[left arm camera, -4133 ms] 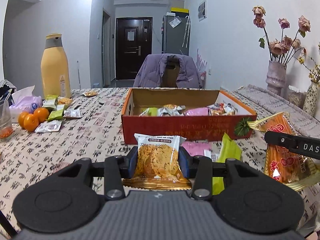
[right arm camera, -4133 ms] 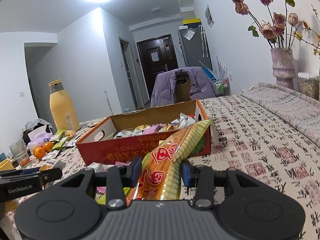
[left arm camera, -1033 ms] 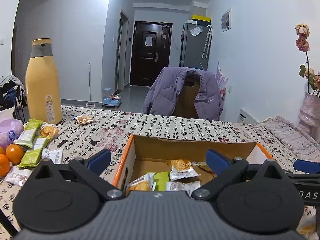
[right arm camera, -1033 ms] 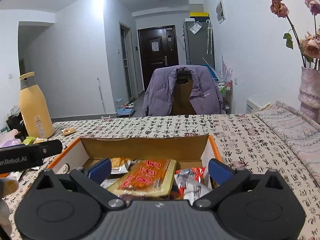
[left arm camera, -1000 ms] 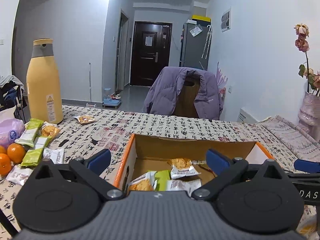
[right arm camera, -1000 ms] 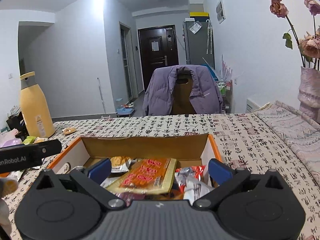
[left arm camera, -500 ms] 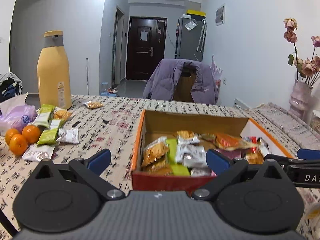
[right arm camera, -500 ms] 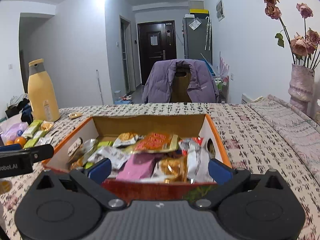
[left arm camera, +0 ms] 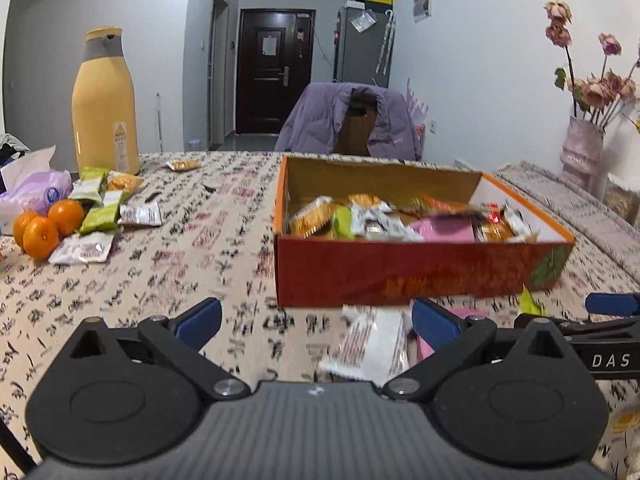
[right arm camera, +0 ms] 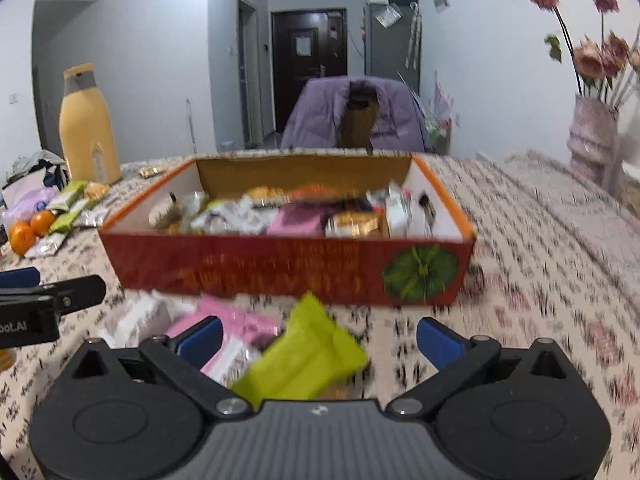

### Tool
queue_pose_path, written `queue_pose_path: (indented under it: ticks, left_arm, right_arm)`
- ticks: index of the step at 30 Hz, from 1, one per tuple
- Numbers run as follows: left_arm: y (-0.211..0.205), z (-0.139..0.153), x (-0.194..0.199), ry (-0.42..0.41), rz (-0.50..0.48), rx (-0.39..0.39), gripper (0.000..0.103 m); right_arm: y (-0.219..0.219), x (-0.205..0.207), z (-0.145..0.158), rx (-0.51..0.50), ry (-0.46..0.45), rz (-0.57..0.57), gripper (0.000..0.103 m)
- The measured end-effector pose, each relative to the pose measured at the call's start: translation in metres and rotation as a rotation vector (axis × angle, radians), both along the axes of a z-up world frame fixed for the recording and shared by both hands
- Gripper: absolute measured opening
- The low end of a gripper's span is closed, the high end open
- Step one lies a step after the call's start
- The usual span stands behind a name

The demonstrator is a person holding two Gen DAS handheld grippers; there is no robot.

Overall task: Organize snacks
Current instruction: 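Withdraw both tools from the box and lower them toward the snacks in front of it, then grasp the green bar with the right tool while the left tool grasps a white packet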

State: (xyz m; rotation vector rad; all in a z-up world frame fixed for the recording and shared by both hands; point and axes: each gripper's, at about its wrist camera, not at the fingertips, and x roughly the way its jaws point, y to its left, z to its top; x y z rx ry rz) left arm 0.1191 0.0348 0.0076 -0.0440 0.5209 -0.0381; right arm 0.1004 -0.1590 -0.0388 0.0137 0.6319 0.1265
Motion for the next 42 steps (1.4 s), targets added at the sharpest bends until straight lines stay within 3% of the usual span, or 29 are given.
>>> queue_pose_path:
  ticks: [2,7,10,12,15,26,33,40,42]
  left_arm:
    - [0.000,-0.003,-0.002,0.006,-0.005,0.001,0.103]
    - [-0.001,-0.004,-0.003,0.015,-0.010,-0.003,0.103]
    - [-0.002,-0.004,-0.003,0.013,-0.011,-0.002,0.103]
    - [-0.002,-0.004,-0.002,0.014,-0.011,0.000,0.103]
    - [-0.003,-0.004,-0.001,0.018,-0.009,0.003,0.103]
    - [-0.014,-0.005,0.015,0.051,-0.017,0.041,0.103]
    - [-0.022,-0.012,0.033,0.090,-0.012,0.067,0.103]
    - [-0.031,-0.019,0.041,0.119,-0.035,0.084,0.088]
    - [-0.032,-0.021,0.043,0.130,-0.030,0.085,0.088]
  right_arm:
    - [-0.001,-0.004,-0.007,0.029,0.031,-0.005,0.100]
    - [0.000,-0.011,-0.016,0.117,0.086,0.044,0.074]
    - [0.002,-0.016,-0.015,0.128,0.078,0.080,0.061]
    - [0.000,-0.019,-0.013,0.135,0.066,0.088,0.044]
    - [-0.008,-0.020,-0.009,0.151,0.049,0.091,0.035]
    - [-0.045,-0.017,0.007,0.173,-0.046,0.018,0.034]
    - [-0.068,-0.011,0.004,0.183,-0.058,-0.025,0.034]
    - [-0.076,-0.007,-0.003,0.192,-0.058,-0.031,0.034]
    - [-0.076,-0.007,-0.004,0.194,-0.057,-0.030,0.034]
